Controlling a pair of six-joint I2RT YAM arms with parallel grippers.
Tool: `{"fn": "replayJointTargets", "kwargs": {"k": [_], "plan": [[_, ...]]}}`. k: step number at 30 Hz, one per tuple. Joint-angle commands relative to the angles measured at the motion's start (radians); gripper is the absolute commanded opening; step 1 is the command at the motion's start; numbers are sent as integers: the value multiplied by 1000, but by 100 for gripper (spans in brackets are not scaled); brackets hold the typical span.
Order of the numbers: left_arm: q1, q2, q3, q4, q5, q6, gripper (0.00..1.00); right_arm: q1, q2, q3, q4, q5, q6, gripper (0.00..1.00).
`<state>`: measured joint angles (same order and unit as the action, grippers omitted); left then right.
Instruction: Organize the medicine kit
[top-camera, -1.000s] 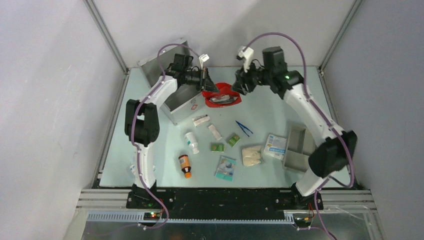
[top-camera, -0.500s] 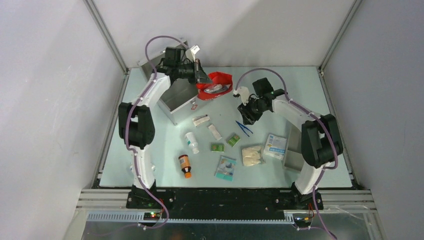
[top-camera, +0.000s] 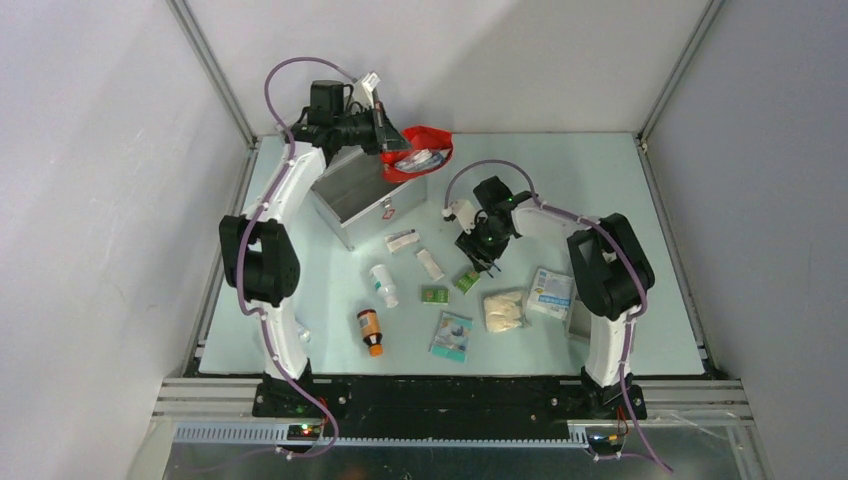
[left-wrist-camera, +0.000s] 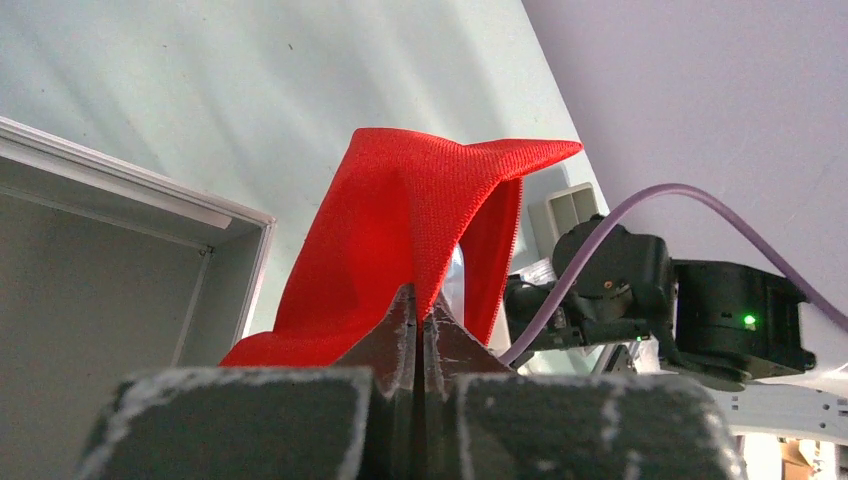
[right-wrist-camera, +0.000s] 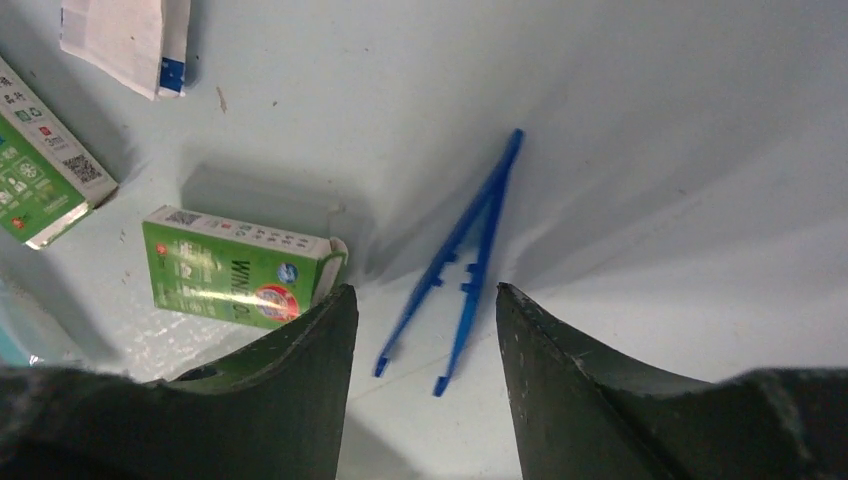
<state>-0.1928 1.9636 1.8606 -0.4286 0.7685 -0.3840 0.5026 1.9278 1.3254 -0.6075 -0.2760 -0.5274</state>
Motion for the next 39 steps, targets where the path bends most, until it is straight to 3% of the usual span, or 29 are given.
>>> {"fn": "replayJointTargets", "kwargs": {"k": [1, 12, 16, 19, 23, 27, 33, 39], "plan": [[10, -61, 36, 24, 2, -25, 0, 11, 26, 34, 44, 72, 35, 57], [10, -72, 22, 24, -2, -26, 0, 18, 73, 32, 73, 134, 16, 40], [10, -65, 24, 25, 0, -29, 0, 24, 68, 34, 81, 146, -13, 26], [10, -61, 20, 24, 2, -27, 0, 19, 28, 67, 6, 134, -23, 21], [10, -44, 16, 25, -1, -32, 0, -19, -10, 257, -192, 23, -9, 15], [3, -13, 25, 25, 5, -31, 0, -44, -113, 332, -210, -120, -31, 15], [-31, 53, 48, 35, 127, -22, 0, -30, -273, 293, 75, -303, -82, 17], [-56, 114, 83, 55, 278, -22, 0, 38, -310, 212, 407, -300, -264, 17]]}}
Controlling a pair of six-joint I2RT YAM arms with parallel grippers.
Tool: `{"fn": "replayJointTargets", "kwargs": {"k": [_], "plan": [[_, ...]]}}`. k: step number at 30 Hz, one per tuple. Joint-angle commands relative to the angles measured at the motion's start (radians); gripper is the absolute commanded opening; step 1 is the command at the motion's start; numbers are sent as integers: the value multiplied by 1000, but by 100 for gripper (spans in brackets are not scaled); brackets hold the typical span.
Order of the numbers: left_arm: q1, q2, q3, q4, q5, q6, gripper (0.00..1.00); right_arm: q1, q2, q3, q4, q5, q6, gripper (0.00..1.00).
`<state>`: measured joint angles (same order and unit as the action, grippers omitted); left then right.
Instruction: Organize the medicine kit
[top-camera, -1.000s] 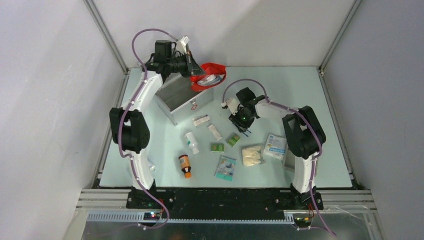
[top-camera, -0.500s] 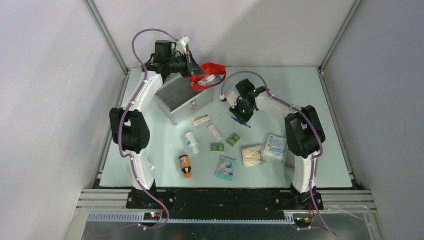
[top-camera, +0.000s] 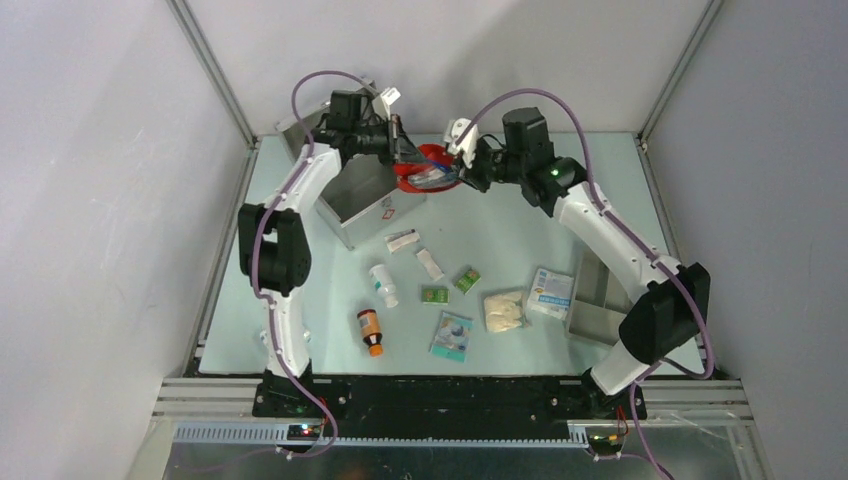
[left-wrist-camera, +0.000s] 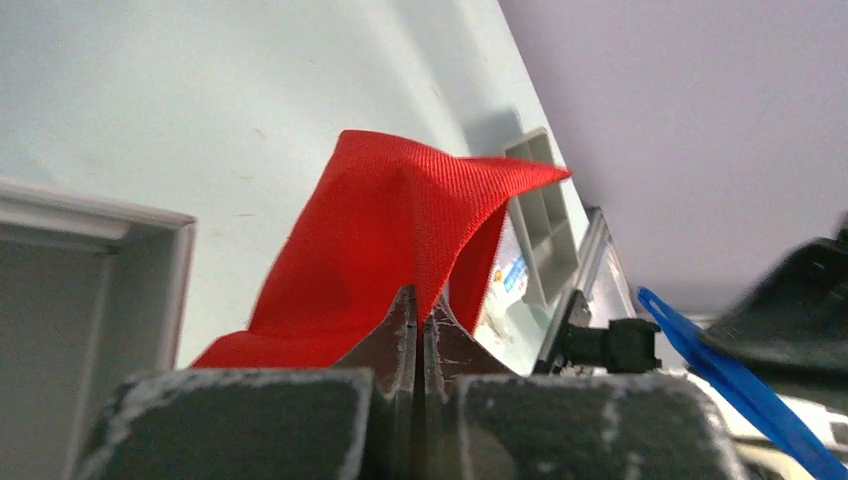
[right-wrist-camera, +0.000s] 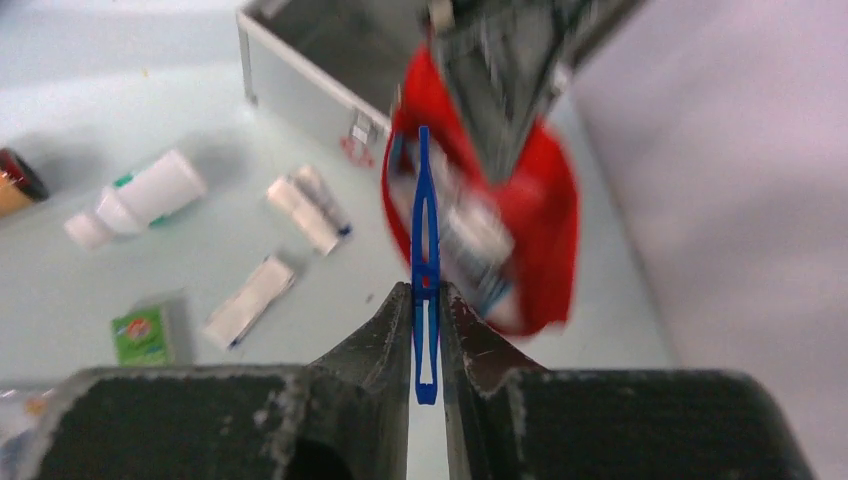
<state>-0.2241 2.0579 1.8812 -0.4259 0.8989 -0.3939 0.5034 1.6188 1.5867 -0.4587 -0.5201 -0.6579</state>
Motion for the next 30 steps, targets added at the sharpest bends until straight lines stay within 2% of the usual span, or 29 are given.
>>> {"fn": "replayJointTargets", "kwargs": {"k": [1, 7, 13, 24, 30], "plan": [[-26, 29, 68, 57, 167, -16, 0, 47, 5, -57, 276, -58, -168, 17], [-44, 27, 72, 78, 241, -3, 0, 68, 49, -73, 345, -67, -276, 17], [-47, 23, 67, 81, 286, 9, 0, 59, 72, -103, 329, -72, -389, 16], [-45, 25, 66, 85, 289, 1, 0, 45, 97, -105, 188, 47, -564, 17], [-46, 25, 59, 88, 282, -3, 0, 54, 117, -63, 83, 112, -611, 21]]}}
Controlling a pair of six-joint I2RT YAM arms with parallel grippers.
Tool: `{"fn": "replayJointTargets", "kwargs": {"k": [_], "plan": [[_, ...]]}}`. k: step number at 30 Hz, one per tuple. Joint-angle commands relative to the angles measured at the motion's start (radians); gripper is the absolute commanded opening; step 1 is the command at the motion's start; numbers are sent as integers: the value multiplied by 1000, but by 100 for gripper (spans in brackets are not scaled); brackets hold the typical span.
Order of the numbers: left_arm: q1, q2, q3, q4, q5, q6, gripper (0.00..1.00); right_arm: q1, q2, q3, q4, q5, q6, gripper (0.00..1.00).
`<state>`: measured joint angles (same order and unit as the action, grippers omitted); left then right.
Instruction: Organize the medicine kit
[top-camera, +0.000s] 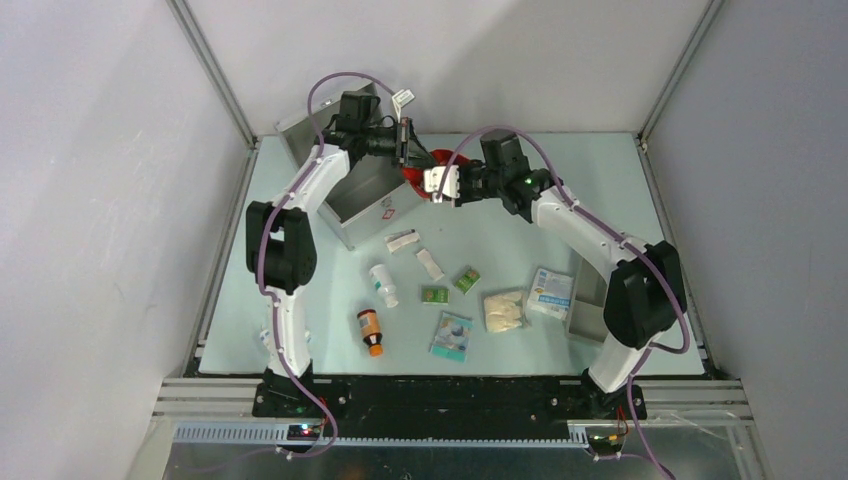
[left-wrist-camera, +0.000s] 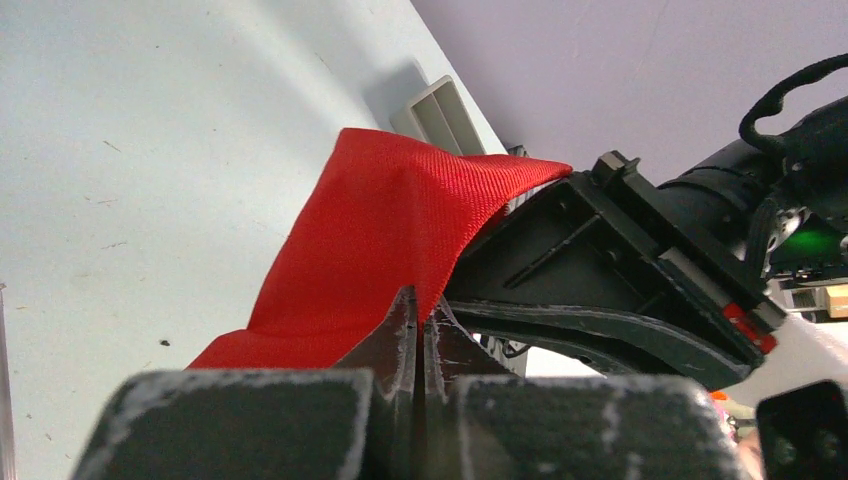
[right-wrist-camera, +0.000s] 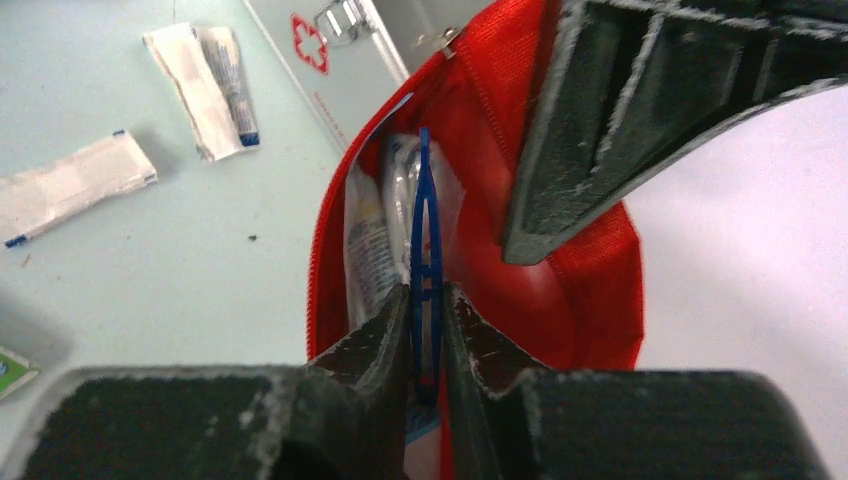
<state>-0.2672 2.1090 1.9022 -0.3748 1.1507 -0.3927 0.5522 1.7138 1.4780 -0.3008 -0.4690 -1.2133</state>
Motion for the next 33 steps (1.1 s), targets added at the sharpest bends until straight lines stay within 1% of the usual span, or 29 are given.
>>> {"fn": "replayJointTargets", "kwargs": {"k": [1, 5, 9, 11, 13, 16, 20, 22, 23, 25, 30, 32, 33], "plan": [[-3, -27, 36, 37, 28, -6, 0, 5, 30, 69, -110, 77, -65, 21], [-2, -27, 31, 38, 24, -8, 0, 12, 57, 133, -219, 123, -92, 21], [-4, -26, 33, 38, 24, -8, 0, 17, 90, 176, -259, 150, -58, 21], [-3, -24, 37, 38, 28, -7, 0, 19, 122, 212, -296, 146, -25, 25], [-3, -22, 37, 39, 30, -9, 0, 21, 165, 268, -353, 148, 8, 34], [-2, -23, 30, 40, 27, -13, 0, 28, 190, 334, -395, 173, 69, 38], [4, -19, 26, 43, 20, -25, 0, 18, 120, 347, -392, 140, 117, 46], [4, -14, 30, 45, 18, -33, 0, 11, 70, 335, -393, 110, 135, 53], [5, -11, 31, 49, 16, -35, 0, 9, 37, 330, -393, 100, 144, 58], [5, -6, 34, 54, 15, -43, 0, 4, -7, 314, -403, 74, 172, 64], [6, -3, 37, 63, 16, -51, 0, -24, -70, 292, -411, 18, 244, 66], [8, -5, 36, 65, 18, -50, 0, -66, -84, 289, -375, -20, 326, 66], [8, -9, 35, 65, 19, -46, 0, -84, -90, 291, -344, -49, 401, 66]]}}
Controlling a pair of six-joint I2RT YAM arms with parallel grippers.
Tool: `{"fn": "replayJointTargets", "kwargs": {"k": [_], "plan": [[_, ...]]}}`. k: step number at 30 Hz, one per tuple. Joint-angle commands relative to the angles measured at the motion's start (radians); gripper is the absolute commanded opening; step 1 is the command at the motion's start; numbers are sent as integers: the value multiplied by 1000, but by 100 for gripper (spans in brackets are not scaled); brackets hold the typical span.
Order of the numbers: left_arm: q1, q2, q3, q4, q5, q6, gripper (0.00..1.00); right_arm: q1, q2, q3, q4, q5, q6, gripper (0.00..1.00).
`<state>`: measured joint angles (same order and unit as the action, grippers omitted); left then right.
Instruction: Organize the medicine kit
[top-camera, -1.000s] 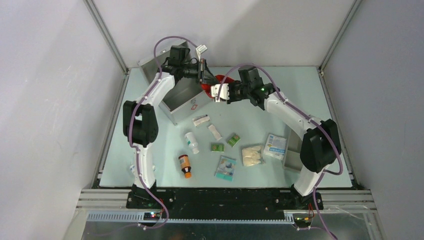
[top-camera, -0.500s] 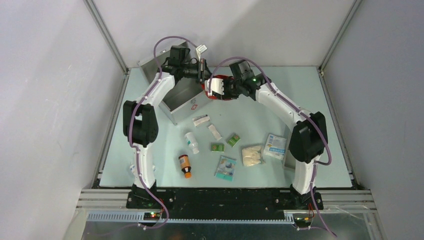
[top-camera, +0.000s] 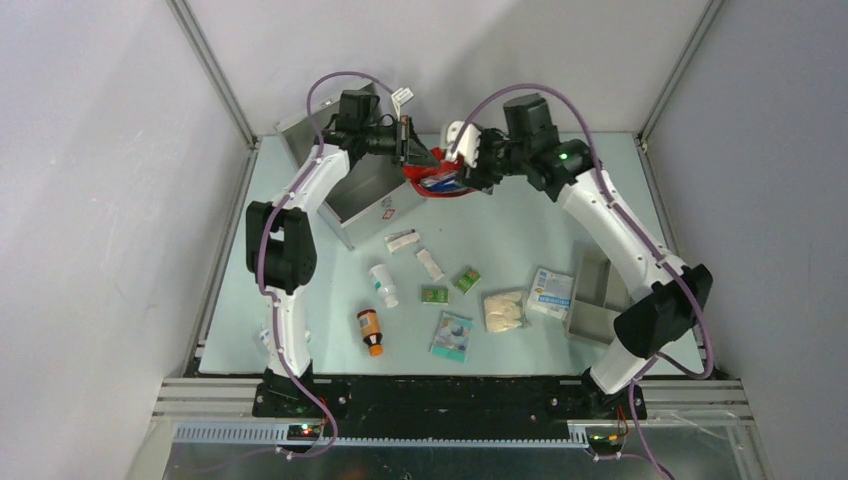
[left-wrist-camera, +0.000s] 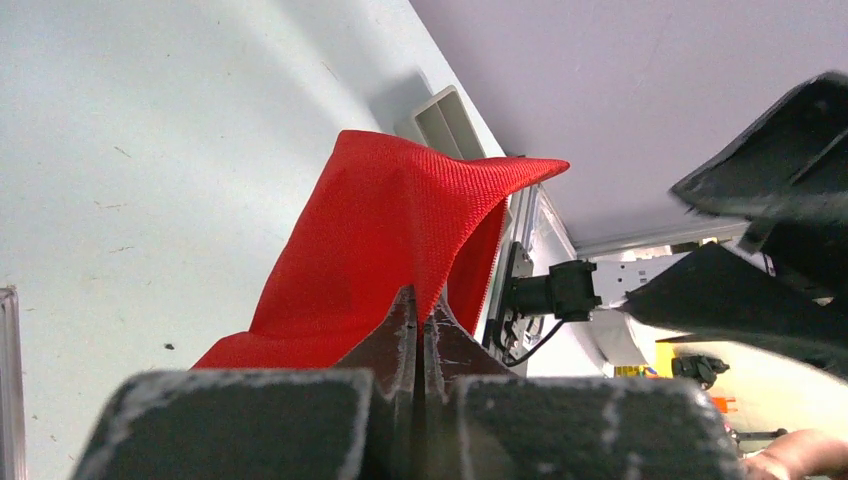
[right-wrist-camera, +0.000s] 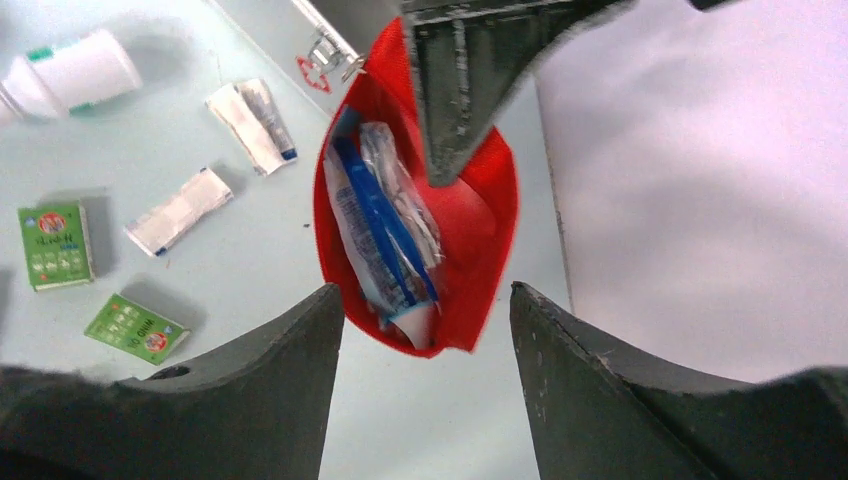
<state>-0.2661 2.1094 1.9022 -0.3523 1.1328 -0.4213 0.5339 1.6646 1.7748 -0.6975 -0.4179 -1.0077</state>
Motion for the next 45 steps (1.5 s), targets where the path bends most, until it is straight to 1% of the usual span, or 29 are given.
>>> {"fn": "replayJointTargets", "kwargs": {"k": [1, 2, 5, 9, 12, 15, 17, 20, 25, 27, 29, 31, 32, 33, 34, 35, 36, 37, 38, 39, 40, 41, 42, 43, 45], "plan": [[8, -11, 33, 43, 39, -17, 0, -103, -41, -4, 68, -115, 232, 68], [8, -16, 32, 43, 42, -11, 0, -123, -40, -3, 93, -146, 299, 70], [8, -23, 29, 43, 54, -5, 0, -201, -19, -3, 70, -214, 346, 74], [7, -31, 24, 44, 81, -2, 0, -243, 8, -1, -27, -307, 269, 75], [7, -33, 24, 43, 96, 1, 1, -246, 31, 15, -109, -365, 154, 75], [5, -37, 21, 42, 114, 6, 1, -235, 66, 34, -191, -392, 69, 75], [4, -40, 21, 43, 128, 10, 2, -223, 86, 46, -214, -395, 33, 75], [4, -43, 23, 43, 147, 14, 4, -206, 105, 37, -189, -364, 26, 75], [3, -43, 26, 44, 177, 17, 5, -209, 137, 37, -55, -348, 93, 72], [3, -42, 30, 44, 183, 19, 5, -213, 148, 42, -11, -352, 119, 68], [2, -40, 33, 44, 188, 19, 5, -215, 164, 60, 8, -362, 137, 60], [2, -39, 37, 45, 191, 19, 5, -217, 194, 94, -2, -378, 153, 44], [3, -39, 38, 45, 191, 20, 7, -218, 204, 119, -22, -393, 162, 39], [4, -40, 40, 46, 189, 21, 15, -220, 220, 132, -35, -399, 165, 27], [5, -41, 40, 46, 187, 22, 19, -221, 229, 159, -65, -411, 173, 21], [8, -43, 43, 46, 175, 23, 30, -225, 242, 171, -82, -416, 176, 12], [11, -54, 44, 46, 163, 29, 36, -227, 245, 192, -111, -428, 183, 8], [21, -61, 44, 45, 133, 34, 47, -230, 244, 199, -129, -433, 188, 1], [28, -89, 47, 44, 120, 50, 52, -234, 241, 203, -131, -442, 208, 0], [42, -122, 51, 44, 91, 59, 62, -240, 225, 201, -135, -449, 219, 0], [50, -141, 60, 43, 73, 76, 67, -249, 218, 198, -138, -465, 242, 0], [65, -186, 62, 43, 42, 84, 76, -253, 202, 198, -151, -476, 261, 0], [75, -207, 60, 43, 27, 111, 81, -260, 195, 202, -159, -500, 268, 0], [95, -254, 54, 43, -2, 142, 89, -264, 184, 208, -178, -511, 286, 0], [123, -319, 13, 43, -35, 193, 94, -273, 169, 217, -195, -546, 327, 0]]}}
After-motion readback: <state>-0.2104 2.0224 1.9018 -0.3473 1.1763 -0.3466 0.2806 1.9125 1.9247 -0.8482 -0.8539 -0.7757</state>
